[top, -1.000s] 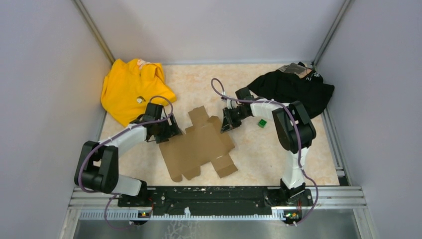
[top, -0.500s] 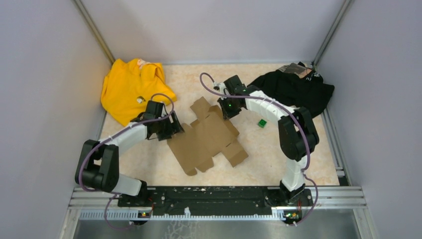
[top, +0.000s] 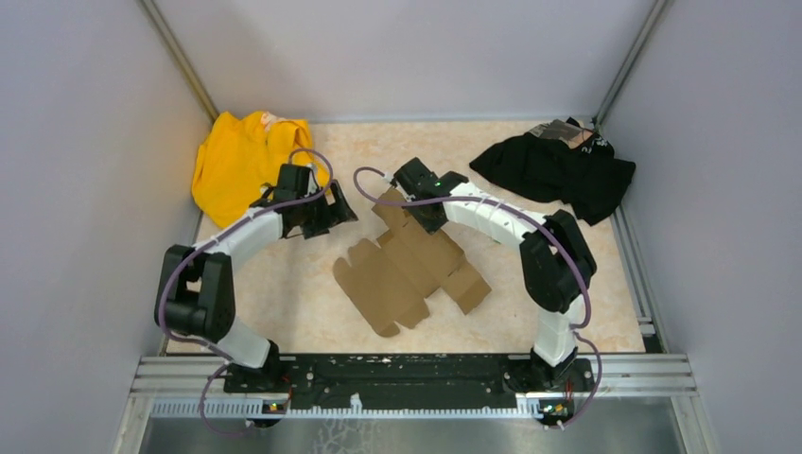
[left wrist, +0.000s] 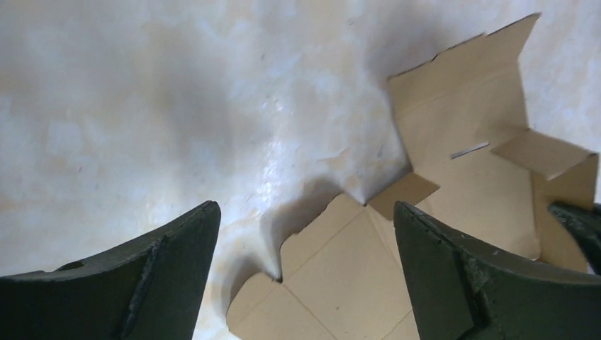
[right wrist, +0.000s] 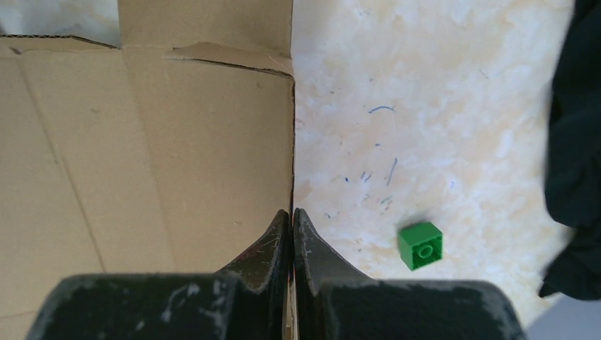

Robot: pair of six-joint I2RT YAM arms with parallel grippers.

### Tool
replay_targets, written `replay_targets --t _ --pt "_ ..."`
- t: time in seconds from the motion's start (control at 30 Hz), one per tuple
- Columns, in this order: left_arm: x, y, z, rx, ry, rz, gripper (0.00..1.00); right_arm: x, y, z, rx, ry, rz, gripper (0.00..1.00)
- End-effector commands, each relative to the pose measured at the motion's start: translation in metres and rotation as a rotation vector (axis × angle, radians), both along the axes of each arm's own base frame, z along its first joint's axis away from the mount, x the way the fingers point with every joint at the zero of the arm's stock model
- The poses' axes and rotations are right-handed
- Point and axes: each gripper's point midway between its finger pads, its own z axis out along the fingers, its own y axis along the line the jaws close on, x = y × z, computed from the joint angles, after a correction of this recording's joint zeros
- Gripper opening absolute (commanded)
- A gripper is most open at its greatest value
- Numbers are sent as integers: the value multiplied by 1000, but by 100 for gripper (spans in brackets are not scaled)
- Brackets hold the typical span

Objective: Fold the paper box

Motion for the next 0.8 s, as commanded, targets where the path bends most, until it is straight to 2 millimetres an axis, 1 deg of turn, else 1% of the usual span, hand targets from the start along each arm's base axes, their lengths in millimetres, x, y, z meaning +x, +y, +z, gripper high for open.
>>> replay_targets --t 0.0,0.13,0.2,0.27,0.33,0.5,0.63,0.7,0.77 --pt "29 -18 14 -98 -50 -71 98 10 -10 27 -136 -153 -27 0" --pt "48 -26 14 -163 -76 -96 99 5 -16 37 -194 -228 -38 0" --pt "56 -29 8 -206 -65 -105 98 4 -20 43 -218 -268 -45 0" --pt "65 -34 6 -261 -62 -127 98 3 -22 51 -219 -307 -56 0" --pt "74 -37 2 -317 -48 -132 98 1 -24 55 -211 -326 -58 0" --pt "95 -53 5 -460 -59 -175 98 -3 -23 62 -199 -357 -32 0" --pt "108 -62 -1 -514 -62 -216 98 -7 -17 64 -196 -379 0 0" --pt "111 -62 -9 -508 -62 -219 96 -7 -16 65 -200 -382 5 0" --pt "114 -64 -14 -513 -69 -226 90 -8 -15 64 -203 -383 16 0"
